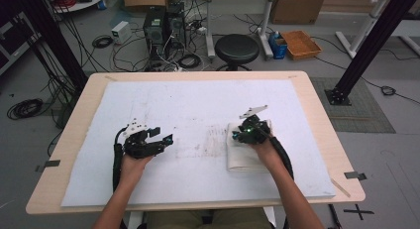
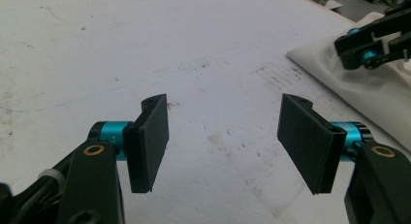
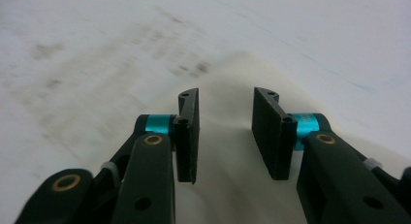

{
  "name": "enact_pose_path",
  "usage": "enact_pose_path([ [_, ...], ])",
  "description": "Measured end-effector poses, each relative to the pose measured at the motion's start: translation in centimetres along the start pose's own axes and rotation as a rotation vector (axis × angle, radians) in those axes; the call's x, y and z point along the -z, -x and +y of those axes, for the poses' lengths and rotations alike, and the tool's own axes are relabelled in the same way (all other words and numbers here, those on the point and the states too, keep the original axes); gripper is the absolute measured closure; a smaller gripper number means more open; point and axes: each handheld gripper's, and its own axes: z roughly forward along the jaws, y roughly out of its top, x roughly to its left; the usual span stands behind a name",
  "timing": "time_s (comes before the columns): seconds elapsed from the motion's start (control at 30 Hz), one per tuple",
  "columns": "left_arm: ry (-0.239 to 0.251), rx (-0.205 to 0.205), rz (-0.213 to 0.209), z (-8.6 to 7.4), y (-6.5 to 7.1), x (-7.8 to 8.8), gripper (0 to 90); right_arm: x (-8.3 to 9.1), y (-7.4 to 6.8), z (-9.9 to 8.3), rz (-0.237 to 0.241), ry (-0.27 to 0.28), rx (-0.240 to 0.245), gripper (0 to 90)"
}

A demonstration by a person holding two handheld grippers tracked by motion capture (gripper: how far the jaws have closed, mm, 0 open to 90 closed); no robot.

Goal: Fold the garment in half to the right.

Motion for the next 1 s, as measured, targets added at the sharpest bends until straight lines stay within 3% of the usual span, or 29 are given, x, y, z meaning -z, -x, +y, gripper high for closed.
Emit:
enact_pose_path([
  [0.07,0.002,0.003,0.004,0.0,0.0,0.1,35.9,1.1,1.0,-1.2,-0.082,-0.016,-0.005,66.3],
  [0.1,0.003,0.005,0.005,0.0,0.0,0.1,35.9,1.1,1.0,-1.2,-0.082,-0.016,-0.005,66.3],
  [0.17,0.0,0.002,0.004,0.0,-0.1,0.0,35.9,1.7,2.5,-2.6,-0.147,-0.049,-0.019,67.3],
  [0.23,0.0,0.003,0.003,0.0,0.0,0.0,35.9,1.8,3.7,-3.7,-0.167,-0.079,-0.041,67.1],
  [0.3,-0.003,0.002,0.002,0.0,0.1,0.0,35.9,2.0,4.9,-4.5,-0.147,-0.047,-0.067,66.8],
  [0.33,-0.003,0.001,0.002,0.0,0.1,0.0,35.9,2.2,5.2,-4.5,-0.137,-0.03,-0.087,62.5],
  [0.37,-0.003,0.0,0.002,0.0,0.0,0.0,35.9,3.1,5.6,-4.5,-0.116,0.058,-0.132,58.4],
  [0.4,-0.001,0.004,0.002,0.0,0.0,0.0,35.9,3.1,5.6,-4.5,-0.116,0.058,-0.132,58.4],
  [0.47,-0.002,0.008,0.005,0.0,-0.1,0.0,35.9,5.0,5.2,-4.5,-0.106,0.154,-0.133,59.5],
  [0.53,0.001,0.008,0.005,0.0,-0.1,0.0,35.9,5.3,5.0,-4.5,-0.116,0.149,-0.129,60.7],
  [0.63,0.0,0.007,0.004,0.0,-0.1,0.0,35.9,5.6,3.9,-5.7,-0.147,0.047,-0.06,66.9],
  [0.7,0.0,0.006,0.004,0.0,-0.1,0.0,35.9,5.5,3.7,-6.1,-0.135,0.023,-0.052,67.0],
  [0.73,-0.001,0.006,0.004,0.0,-0.1,0.0,35.9,5.0,3.5,-7.1,-0.14,-0.031,-0.029,64.1],
  [0.77,-0.002,0.006,0.003,0.0,-0.1,0.1,35.9,5.0,3.5,-7.1,-0.14,-0.031,-0.029,64.1],
  [0.87,0.003,0.011,0.003,0.1,-0.1,0.1,35.9,6.5,3.8,-7.9,-0.153,0.082,-0.083,56.1],
  [0.93,0.003,0.015,0.005,0.0,-0.1,0.1,35.9,8.1,3.8,-7.8,-0.126,0.147,-0.118,56.3],
  [1.0,-0.001,0.014,0.005,0.0,-0.2,0.0,36.0,8.9,2.8,-8.2,-0.063,0.06,-0.116,56.4],
])
